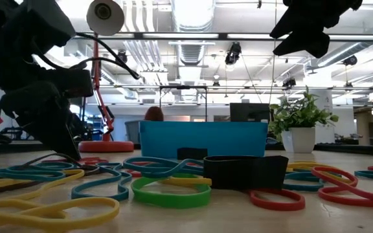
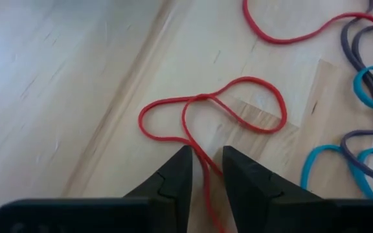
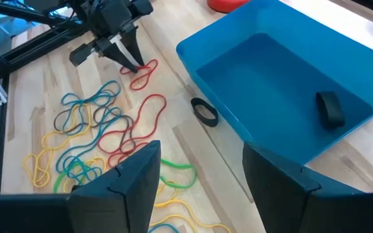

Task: Pick and place rubber bands into bin
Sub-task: Put the red rubber band into the blue bin, then adjust the blue bin

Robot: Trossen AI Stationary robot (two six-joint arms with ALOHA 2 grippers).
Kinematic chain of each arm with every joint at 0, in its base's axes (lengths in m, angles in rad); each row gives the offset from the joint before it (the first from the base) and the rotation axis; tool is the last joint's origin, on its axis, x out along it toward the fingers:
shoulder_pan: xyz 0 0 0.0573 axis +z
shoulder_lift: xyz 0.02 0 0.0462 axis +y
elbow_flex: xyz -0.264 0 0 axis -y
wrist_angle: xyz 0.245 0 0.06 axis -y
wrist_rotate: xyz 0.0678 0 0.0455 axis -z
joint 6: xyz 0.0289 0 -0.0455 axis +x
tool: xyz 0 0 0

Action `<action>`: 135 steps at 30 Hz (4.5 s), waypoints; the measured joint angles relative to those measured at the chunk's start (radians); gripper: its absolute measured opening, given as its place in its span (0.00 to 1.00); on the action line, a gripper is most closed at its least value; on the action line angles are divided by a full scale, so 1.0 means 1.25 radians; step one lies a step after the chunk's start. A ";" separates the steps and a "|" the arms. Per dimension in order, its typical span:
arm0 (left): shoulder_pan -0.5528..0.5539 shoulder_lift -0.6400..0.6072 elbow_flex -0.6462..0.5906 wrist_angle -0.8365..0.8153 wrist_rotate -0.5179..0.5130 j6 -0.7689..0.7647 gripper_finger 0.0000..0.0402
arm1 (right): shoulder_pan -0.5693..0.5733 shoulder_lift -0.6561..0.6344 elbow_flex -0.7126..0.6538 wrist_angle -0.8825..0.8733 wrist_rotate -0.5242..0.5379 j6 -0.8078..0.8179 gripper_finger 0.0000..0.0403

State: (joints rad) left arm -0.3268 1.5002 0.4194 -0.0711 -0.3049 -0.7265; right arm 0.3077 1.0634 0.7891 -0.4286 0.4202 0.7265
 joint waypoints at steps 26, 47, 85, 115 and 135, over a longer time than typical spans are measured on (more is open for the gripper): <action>0.033 -0.073 0.001 0.069 0.038 0.007 0.00 | 0.000 0.000 0.000 0.000 0.006 0.006 0.51; 0.032 -0.437 0.005 0.098 -0.012 0.249 0.00 | 0.000 0.001 0.000 -0.005 0.024 -0.002 0.51; 0.413 0.082 0.243 0.380 0.272 0.336 0.07 | 0.000 0.000 0.000 -0.005 0.041 0.006 0.51; 0.333 -0.006 0.247 0.036 0.353 0.567 0.34 | -0.001 0.000 -0.005 -0.005 0.062 -0.024 0.51; 0.367 0.036 0.274 0.138 0.395 0.571 0.34 | 0.000 0.000 -0.005 0.000 0.062 -0.006 0.51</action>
State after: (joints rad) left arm 0.1314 1.5448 0.7617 0.1009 0.1885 -0.0127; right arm 0.3077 1.0634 0.7826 -0.4290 0.4973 0.7187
